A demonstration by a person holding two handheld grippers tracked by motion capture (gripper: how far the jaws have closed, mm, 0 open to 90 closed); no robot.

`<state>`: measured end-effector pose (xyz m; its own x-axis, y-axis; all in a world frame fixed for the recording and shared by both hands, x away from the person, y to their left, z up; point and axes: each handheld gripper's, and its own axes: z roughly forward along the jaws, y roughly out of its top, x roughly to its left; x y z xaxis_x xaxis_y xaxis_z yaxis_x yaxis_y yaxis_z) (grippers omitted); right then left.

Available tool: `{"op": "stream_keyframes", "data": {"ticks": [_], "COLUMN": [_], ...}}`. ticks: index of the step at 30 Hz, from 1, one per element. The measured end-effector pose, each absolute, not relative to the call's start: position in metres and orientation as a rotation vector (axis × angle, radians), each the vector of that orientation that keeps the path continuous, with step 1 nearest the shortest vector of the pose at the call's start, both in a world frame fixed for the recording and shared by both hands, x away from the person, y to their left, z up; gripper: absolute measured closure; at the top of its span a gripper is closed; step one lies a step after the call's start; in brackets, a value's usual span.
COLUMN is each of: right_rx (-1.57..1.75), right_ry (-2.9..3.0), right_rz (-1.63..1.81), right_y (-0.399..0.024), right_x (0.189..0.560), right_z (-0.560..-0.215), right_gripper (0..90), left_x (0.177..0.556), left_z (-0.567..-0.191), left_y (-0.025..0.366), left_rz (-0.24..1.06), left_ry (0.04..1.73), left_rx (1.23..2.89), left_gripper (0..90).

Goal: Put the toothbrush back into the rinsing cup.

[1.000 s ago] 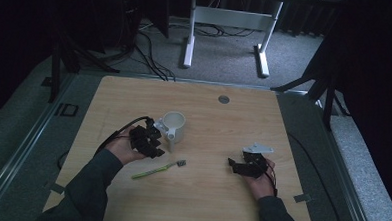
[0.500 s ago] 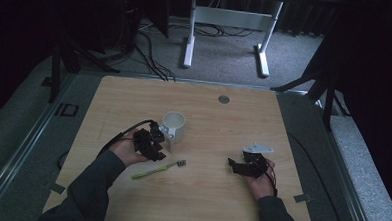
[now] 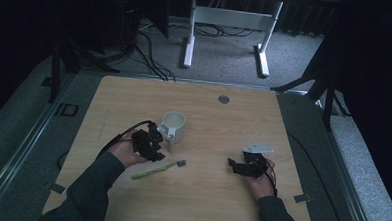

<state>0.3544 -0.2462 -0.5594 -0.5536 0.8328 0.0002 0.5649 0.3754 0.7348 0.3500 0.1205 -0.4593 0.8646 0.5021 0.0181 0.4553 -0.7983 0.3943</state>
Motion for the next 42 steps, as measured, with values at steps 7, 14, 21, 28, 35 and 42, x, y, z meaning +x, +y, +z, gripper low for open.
{"op": "stream_keyframes", "data": {"ticks": [7,14,21,28,35,42], "right_rx": [1.214,1.214,1.214,1.214,1.214,1.214], "right_ry": [2.271,2.271,2.271,2.271,2.272,2.272], "right_rz": [0.992,0.992,0.992,0.992,0.992,0.992], "right_y": [-0.246,-0.246,-0.246,-0.246,-0.246,-0.246], "right_x": [0.354,0.354,0.354,0.354,0.354,0.354], "right_z": [-0.559,-0.559,-0.559,-0.559,-0.559,-0.559], "right_gripper": [27.5,27.5,27.5,27.5,27.5,27.5], "left_x": [0.348,0.348,0.347,0.348,0.348,0.349], "left_z": [-0.467,-0.469,-0.472,-0.475,-0.479,-0.483], "left_y": [0.120,0.117,0.114,0.113,0.110,0.106], "left_rz": [0.131,0.108,0.076,0.041,0.021,0.003], "left_ry": [0.706,0.692,0.684,0.674,0.668,0.668], "left_rx": [2.678,2.696,2.713,2.725,2.746,2.770], "left_gripper": [61.6,62.0,63.8,66.6,67.9,69.7]}}
